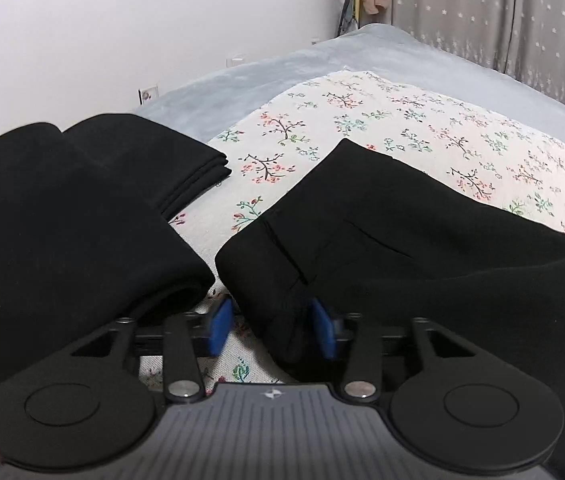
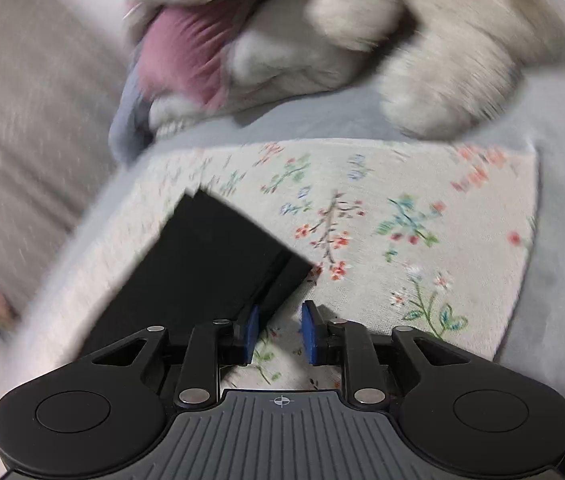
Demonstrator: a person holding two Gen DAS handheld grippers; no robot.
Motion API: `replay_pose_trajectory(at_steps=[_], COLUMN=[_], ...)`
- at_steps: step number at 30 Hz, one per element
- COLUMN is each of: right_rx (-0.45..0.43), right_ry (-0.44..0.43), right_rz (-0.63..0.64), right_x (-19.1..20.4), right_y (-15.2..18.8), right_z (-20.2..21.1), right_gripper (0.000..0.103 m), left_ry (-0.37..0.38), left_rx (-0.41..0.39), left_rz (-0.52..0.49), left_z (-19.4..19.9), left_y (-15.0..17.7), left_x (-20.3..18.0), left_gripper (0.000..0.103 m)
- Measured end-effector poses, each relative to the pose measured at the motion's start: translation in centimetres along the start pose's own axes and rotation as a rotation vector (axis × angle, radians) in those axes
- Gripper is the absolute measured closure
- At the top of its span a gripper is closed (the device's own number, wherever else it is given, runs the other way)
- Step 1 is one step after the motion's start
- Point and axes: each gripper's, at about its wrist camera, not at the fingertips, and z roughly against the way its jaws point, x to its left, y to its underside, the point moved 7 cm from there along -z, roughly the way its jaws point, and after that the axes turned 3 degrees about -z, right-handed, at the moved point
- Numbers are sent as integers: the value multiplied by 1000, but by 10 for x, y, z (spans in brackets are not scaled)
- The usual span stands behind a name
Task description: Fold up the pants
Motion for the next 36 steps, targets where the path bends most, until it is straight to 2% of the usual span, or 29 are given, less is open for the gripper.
replay_pose_trajectory(at_steps=[2,3,5,6,8,12,15,16,17,20,22,27,32,33,34,35,36], right_rx=[-15,-42,-131,-142,-106,-120,-84,-105,-127,-197,-214,-159,-147,-142,-143,-143,-138], right_ry=[-10,6,58,50,23,85,133,169,187,219,236,291,291,293,311,327,328], right_rz=[-101,-103,-25,3,40,166,282,348,390,441,461,466,453,438,432,436,446], right_x=[-9,-10,-3,2,14,29,35,37,40,48,50,36,37,36,37,39,42], right_y=[-9,-14,-23,-26,-29,-32,-22,-19,-17,-14,-12,-7,-10,-13,-16,-19,-22], right_z=[3,7,18,19,9,-13,-34,-33,-30,-10,1,-14,-8,-6,-4,-2,-1], right_gripper=[78,77,74,74,75,76,89,95,97,97,97,97,91,91,89,88,87], left_ry=[12,16,23,28,33,24,28,32,35,41,41,25,-10,-20,-25,-27,-38], left_rx=[6,10,13,15,19,17,19,20,21,19,19,20,15,1,-14,-28,-41], left_rz=[28,42,55,55,54,48,53,55,56,49,45,35,2,-1,-3,-3,-3], left_z=[-2,-3,-2,-1,-1,0,-1,-1,-1,0,0,-2,3,7,12,17,23], left_y=[1,1,1,1,2,2,2,2,3,3,3,3,0,-2,-5,-8,-10], left_x=[3,4,4,2,-1,-6,-5,-4,-4,-4,-4,-7,-6,-5,-4,-4,-4], left_gripper=[50,50,49,49,48,48,48,48,48,48,48,47,30,29,25,17,15])
